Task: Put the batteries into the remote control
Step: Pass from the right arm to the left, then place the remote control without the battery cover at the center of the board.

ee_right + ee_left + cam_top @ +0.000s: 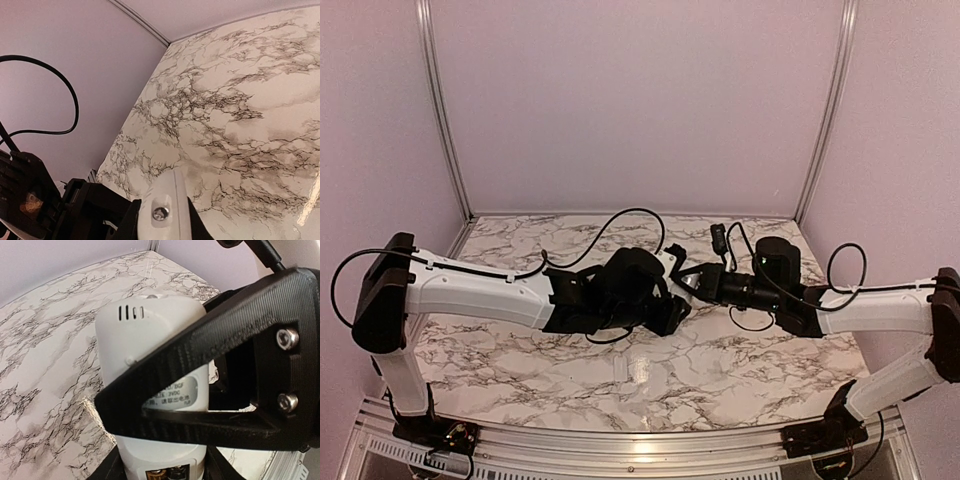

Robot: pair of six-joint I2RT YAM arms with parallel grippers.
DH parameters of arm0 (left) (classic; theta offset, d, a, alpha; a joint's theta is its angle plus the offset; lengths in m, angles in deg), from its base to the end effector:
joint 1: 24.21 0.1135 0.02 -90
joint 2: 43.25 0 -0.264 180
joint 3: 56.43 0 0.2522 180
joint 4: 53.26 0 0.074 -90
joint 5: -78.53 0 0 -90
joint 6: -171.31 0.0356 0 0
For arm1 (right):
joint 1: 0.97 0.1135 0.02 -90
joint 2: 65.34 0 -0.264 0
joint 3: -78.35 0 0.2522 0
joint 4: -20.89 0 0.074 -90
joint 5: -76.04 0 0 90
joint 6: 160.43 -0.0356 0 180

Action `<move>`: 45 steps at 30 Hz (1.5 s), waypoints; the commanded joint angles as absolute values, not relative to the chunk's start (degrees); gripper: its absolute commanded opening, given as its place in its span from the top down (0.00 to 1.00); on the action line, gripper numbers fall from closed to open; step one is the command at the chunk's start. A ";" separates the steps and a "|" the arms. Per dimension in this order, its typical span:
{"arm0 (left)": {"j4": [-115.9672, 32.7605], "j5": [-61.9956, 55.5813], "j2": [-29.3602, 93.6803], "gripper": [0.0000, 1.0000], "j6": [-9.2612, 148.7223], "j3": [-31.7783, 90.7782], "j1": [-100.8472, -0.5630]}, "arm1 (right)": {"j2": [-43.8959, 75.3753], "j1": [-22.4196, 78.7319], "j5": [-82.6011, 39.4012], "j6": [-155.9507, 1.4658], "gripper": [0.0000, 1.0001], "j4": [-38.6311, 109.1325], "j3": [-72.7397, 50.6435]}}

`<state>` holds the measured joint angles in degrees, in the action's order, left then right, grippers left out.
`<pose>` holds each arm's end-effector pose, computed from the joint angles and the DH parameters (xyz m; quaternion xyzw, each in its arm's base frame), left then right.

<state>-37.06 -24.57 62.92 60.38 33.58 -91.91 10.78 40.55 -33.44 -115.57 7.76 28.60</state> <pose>0.1697 -0.3925 0.2387 0.2950 0.8207 -0.2631 0.4125 0.2073 0.1994 0.2331 -0.0806 0.7755 0.5164 0.3541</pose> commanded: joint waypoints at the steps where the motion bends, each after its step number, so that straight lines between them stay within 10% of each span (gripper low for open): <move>1: -34.12 -23.75 63.77 0.69 63.89 33.21 -91.71 | 7.64 39.06 -35.24 -116.53 0.74 9.07 28.80; 5: -34.01 -21.16 63.78 0.72 64.71 32.53 -91.71 | 4.57 36.36 -35.37 -116.08 0.47 10.80 30.13; 16: -24.92 -11.80 67.65 0.76 69.81 35.68 -92.22 | -4.40 30.49 -34.14 -110.00 0.29 18.95 32.18; 21: -21.54 -8.99 70.60 0.76 71.02 37.62 -92.77 | -10.26 29.88 -26.93 -106.21 0.02 26.27 31.78; 45: -6.85 -6.37 78.80 0.77 70.09 42.23 -94.42 | -13.26 29.79 -23.80 -100.14 0.01 30.61 30.28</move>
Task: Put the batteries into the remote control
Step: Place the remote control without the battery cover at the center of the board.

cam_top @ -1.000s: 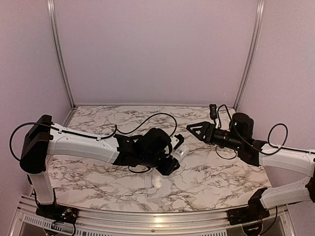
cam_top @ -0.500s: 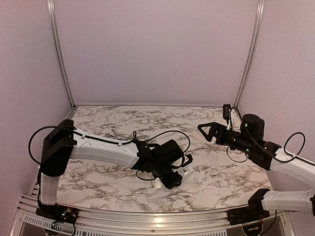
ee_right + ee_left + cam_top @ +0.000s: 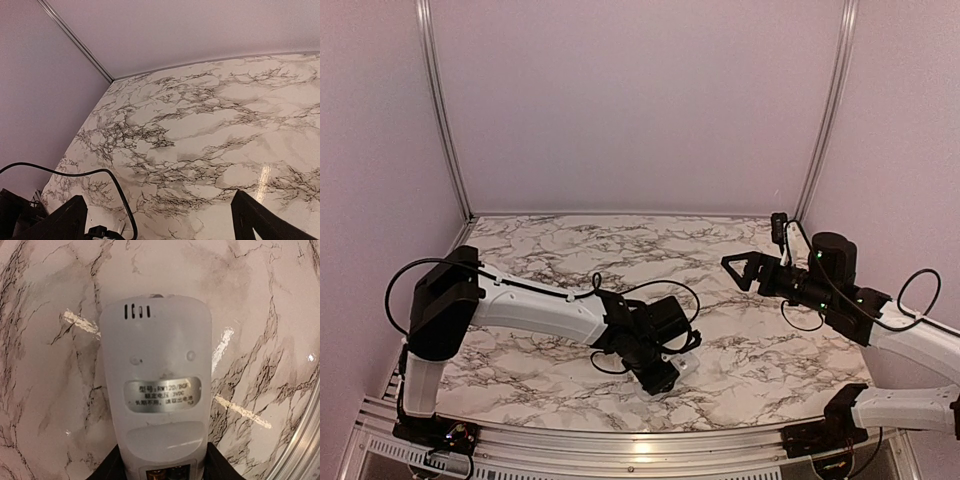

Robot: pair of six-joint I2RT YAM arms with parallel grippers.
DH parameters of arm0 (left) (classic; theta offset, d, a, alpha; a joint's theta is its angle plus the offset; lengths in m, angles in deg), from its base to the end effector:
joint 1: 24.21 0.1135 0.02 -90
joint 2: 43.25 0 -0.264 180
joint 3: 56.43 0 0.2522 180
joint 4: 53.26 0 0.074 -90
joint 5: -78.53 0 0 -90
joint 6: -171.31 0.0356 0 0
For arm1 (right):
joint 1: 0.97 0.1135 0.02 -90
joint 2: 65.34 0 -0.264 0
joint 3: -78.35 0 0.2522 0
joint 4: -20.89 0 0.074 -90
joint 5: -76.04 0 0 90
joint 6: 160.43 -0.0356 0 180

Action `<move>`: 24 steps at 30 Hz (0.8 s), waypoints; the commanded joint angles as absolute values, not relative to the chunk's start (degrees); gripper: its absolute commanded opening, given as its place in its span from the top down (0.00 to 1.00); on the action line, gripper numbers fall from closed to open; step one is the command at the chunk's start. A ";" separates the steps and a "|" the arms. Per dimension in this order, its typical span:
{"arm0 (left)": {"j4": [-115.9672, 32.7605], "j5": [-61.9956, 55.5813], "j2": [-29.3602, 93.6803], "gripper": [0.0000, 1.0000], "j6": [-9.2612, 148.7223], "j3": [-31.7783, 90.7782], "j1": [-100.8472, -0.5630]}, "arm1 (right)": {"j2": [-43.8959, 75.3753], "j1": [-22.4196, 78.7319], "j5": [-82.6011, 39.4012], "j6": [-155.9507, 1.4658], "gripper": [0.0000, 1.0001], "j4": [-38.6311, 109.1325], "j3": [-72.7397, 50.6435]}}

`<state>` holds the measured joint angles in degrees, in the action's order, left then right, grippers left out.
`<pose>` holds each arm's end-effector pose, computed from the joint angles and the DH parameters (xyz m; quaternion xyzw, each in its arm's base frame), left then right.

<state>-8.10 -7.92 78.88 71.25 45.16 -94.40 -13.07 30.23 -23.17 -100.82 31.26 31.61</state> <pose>0.1476 -0.4163 0.1488 0.4952 0.8424 -0.1587 0.1413 0.1805 0.1160 0.2681 -0.0540 0.7952 0.3625 0.4831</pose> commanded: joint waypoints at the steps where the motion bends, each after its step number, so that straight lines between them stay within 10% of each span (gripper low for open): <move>1: -6.93 -6.41 78.50 0.77 69.72 41.37 -94.36 | -13.29 29.77 -23.85 -100.10 0.01 30.56 30.30; 24: -5.77 -10.82 69.54 0.77 73.52 26.58 -84.95 | -12.74 29.81 -24.77 -101.10 0.01 28.87 30.84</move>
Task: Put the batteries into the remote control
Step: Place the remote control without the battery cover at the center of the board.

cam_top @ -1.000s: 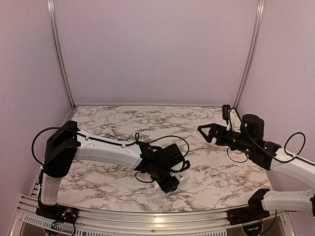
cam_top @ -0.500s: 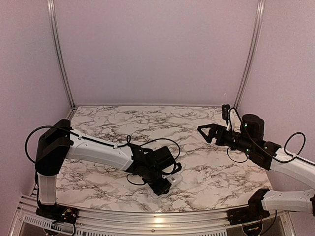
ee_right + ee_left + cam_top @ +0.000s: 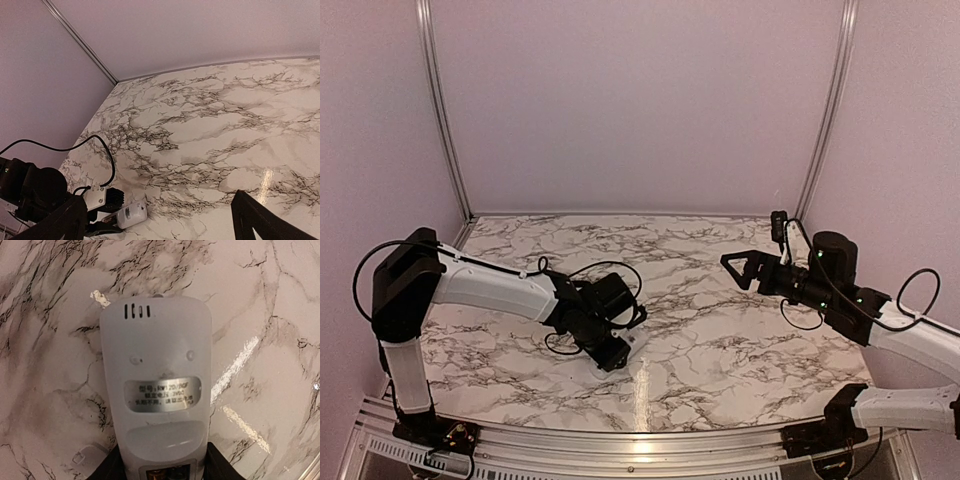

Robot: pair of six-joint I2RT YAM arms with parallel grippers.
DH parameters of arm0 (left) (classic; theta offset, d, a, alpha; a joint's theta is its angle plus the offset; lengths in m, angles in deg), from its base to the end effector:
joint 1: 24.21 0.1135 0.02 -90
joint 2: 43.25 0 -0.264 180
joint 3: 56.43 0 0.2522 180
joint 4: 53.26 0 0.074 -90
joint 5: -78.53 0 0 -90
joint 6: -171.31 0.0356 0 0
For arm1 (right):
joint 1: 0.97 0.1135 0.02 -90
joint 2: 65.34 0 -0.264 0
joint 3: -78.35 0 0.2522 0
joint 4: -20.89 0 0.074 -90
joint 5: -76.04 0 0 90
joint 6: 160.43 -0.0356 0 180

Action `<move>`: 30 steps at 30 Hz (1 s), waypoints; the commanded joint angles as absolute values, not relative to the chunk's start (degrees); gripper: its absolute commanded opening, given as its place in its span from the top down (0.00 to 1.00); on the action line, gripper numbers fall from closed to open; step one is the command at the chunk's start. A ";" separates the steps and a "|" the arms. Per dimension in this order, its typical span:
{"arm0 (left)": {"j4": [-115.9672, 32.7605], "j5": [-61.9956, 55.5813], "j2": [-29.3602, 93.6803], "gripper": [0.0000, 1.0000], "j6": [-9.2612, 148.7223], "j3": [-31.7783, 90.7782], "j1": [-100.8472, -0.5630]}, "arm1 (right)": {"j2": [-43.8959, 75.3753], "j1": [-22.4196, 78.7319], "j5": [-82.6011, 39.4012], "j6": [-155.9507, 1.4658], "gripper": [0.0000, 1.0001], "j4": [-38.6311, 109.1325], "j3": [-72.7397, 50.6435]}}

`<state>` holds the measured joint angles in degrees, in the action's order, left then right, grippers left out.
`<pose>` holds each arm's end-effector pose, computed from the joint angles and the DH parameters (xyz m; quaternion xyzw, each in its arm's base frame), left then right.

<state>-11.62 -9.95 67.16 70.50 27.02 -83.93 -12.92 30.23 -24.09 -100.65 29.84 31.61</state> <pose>0.1892 -0.3259 0.1446 0.4090 0.8934 -0.1178 0.1441 0.1811 0.1170 0.2702 -0.0607 0.7878 0.3710 0.4879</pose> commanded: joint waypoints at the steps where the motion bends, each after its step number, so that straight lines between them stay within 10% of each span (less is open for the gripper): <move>1: -5.75 -10.89 69.57 0.77 74.20 27.58 -85.72 | -12.78 29.79 -24.73 -101.17 0.01 28.90 30.96; 12: -6.02 -7.24 76.62 0.72 77.62 39.18 -90.64 | -11.60 29.79 -26.09 -101.54 0.01 28.04 30.49; 30: 2.22 -11.82 79.52 0.33 85.95 45.33 -90.56 | -11.95 29.79 -26.88 -100.67 0.01 27.35 31.51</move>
<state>-3.32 -10.10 77.31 83.09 43.15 -90.90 -11.30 30.23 -26.45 -100.82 28.15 31.64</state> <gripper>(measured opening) 0.635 0.988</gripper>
